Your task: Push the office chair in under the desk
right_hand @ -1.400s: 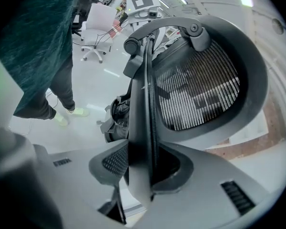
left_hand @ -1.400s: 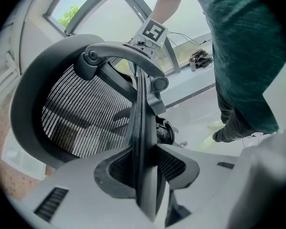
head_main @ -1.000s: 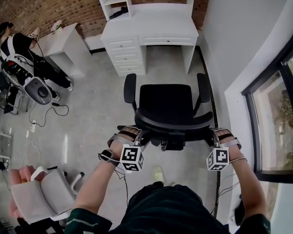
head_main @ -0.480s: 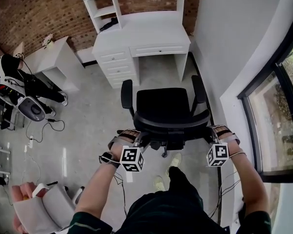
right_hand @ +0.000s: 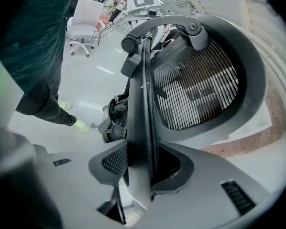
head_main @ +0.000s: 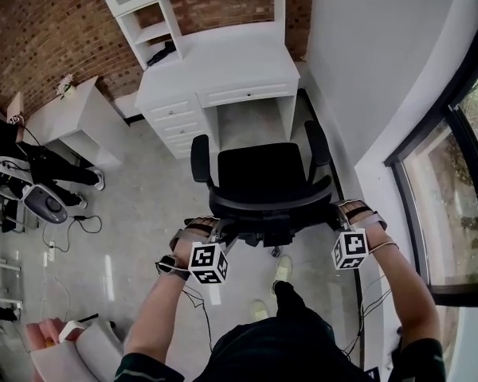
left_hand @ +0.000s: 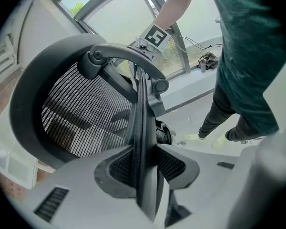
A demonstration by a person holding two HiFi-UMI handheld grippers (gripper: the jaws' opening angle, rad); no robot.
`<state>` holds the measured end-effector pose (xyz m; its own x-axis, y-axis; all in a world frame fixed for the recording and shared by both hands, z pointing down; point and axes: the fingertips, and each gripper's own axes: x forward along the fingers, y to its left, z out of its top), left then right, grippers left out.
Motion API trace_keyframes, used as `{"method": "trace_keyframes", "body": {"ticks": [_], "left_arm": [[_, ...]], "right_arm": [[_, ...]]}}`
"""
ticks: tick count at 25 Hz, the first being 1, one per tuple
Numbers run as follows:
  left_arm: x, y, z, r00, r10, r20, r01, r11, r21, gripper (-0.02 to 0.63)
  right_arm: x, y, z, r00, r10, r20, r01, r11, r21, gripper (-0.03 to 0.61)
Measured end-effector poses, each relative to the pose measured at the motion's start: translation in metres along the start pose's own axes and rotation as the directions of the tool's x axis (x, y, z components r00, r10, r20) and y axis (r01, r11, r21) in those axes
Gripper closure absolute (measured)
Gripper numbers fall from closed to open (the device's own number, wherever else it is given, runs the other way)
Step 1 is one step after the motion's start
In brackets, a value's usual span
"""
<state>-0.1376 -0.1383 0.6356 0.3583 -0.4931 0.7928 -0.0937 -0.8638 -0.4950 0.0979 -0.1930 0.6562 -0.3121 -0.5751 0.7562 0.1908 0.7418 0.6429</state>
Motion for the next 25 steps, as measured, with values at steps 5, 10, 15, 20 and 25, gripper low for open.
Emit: {"method": "trace_keyframes", "body": {"ticks": [5, 10, 15, 20, 25], "left_arm": [[0.024, 0.032, 0.005, 1.000, -0.023, -0.009, 0.023, 1.000, -0.016, 0.482], [0.044, 0.058, 0.008, 0.999, -0.033, -0.025, 0.032, 0.999, -0.040, 0.486], [0.061, 0.082, 0.011, 0.998, -0.044, -0.044, 0.042, 0.998, -0.054, 0.489], [0.074, 0.105, 0.000, 0.997, -0.060, -0.056, 0.056, 0.996, -0.063, 0.489], [0.090, 0.133, -0.007, 0.996, -0.067, -0.062, 0.062, 0.996, -0.065, 0.491]], "right_arm": [[0.022, -0.027, -0.023, 1.000, 0.002, 0.008, -0.002, 1.000, -0.005, 0.448], [0.044, -0.053, -0.042, 1.000, 0.016, 0.018, -0.016, 1.000, -0.020, 0.446], [0.059, -0.077, -0.057, 0.999, 0.011, 0.031, -0.010, 1.000, -0.026, 0.445], [0.078, -0.095, -0.060, 0.999, 0.007, 0.032, -0.006, 1.000, -0.022, 0.445], [0.098, -0.120, -0.067, 0.999, -0.011, 0.030, 0.012, 1.000, -0.025, 0.445]]}}
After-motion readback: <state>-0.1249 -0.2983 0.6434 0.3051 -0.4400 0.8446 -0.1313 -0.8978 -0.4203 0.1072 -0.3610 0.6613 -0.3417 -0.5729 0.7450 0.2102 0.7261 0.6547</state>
